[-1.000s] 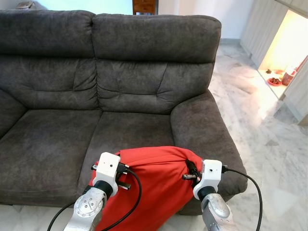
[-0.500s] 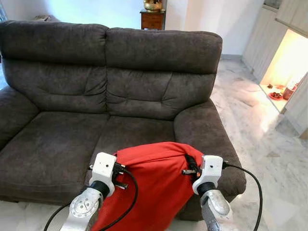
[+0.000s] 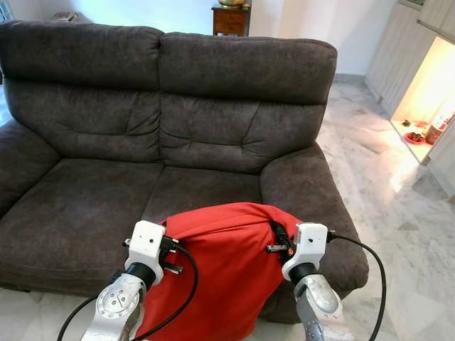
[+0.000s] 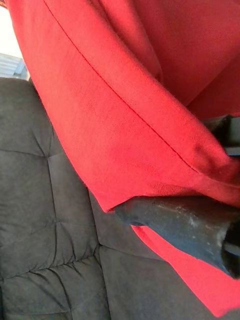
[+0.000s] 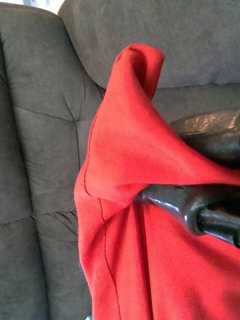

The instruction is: Move the pillow to the sofa from floor

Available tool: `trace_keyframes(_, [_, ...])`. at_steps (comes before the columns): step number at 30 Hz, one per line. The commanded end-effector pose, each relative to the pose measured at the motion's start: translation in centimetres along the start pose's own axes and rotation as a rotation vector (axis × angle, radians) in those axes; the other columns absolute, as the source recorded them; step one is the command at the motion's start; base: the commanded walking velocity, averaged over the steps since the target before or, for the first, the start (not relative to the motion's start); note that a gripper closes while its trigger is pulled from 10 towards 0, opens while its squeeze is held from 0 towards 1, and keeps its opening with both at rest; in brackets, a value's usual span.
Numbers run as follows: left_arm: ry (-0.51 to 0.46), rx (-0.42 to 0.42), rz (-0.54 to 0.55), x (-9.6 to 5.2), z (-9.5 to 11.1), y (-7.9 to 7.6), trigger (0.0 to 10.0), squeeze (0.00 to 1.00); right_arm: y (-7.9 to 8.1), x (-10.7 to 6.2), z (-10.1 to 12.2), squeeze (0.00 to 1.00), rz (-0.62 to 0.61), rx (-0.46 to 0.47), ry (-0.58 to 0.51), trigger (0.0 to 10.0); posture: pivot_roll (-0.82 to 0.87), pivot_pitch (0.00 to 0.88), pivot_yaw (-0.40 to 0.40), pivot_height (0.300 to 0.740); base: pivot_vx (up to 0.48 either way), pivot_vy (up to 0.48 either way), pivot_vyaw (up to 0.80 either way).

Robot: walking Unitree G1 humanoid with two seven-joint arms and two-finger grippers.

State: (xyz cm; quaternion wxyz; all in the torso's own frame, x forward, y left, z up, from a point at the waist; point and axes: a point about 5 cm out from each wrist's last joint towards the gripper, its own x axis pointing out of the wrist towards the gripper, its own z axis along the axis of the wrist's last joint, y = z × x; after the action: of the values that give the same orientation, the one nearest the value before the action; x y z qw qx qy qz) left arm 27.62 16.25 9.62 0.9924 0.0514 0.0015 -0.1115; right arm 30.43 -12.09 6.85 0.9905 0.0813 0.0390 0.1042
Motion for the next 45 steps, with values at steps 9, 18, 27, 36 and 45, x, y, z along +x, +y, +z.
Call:
trace_keyframes(9, [-0.153,0.043,0.107,-0.3,3.1,2.6,10.0,0.00,-1.5,-0.5,1.4,0.00,-0.039,-0.025,-0.054,10.0,0.15,0.078,-0.014,0.740,0.258,0.000,0.05])
trace_keyframes(18, [-0.168,0.042,0.132,-0.2,3.6,3.1,10.0,0.00,-1.0,-0.4,1.8,0.00,0.002,-0.041,-0.058,10.0,0.15,0.084,-0.026,0.740,0.363,0.000,0.44])
trace_keyframes(27, [-0.211,0.060,0.172,0.1,5.3,4.6,10.0,0.00,-0.6,0.4,4.0,0.00,0.012,-0.025,-0.123,10.0,0.15,0.085,-0.029,0.740,0.457,0.000,0.00])
trace_keyframes(36, [-0.281,0.083,0.196,0.5,7.9,5.8,10.0,0.00,-0.7,1.0,5.5,0.00,-0.009,0.017,-0.158,10.0,0.16,0.087,-0.031,0.740,0.480,0.000,-0.33])
trace_keyframes(45, [-0.292,0.091,0.202,0.3,8.4,6.0,10.0,0.00,0.4,1.4,7.3,0.00,0.029,-0.010,-0.221,10.0,0.16,0.088,-0.030,0.740,0.480,0.000,-0.22])
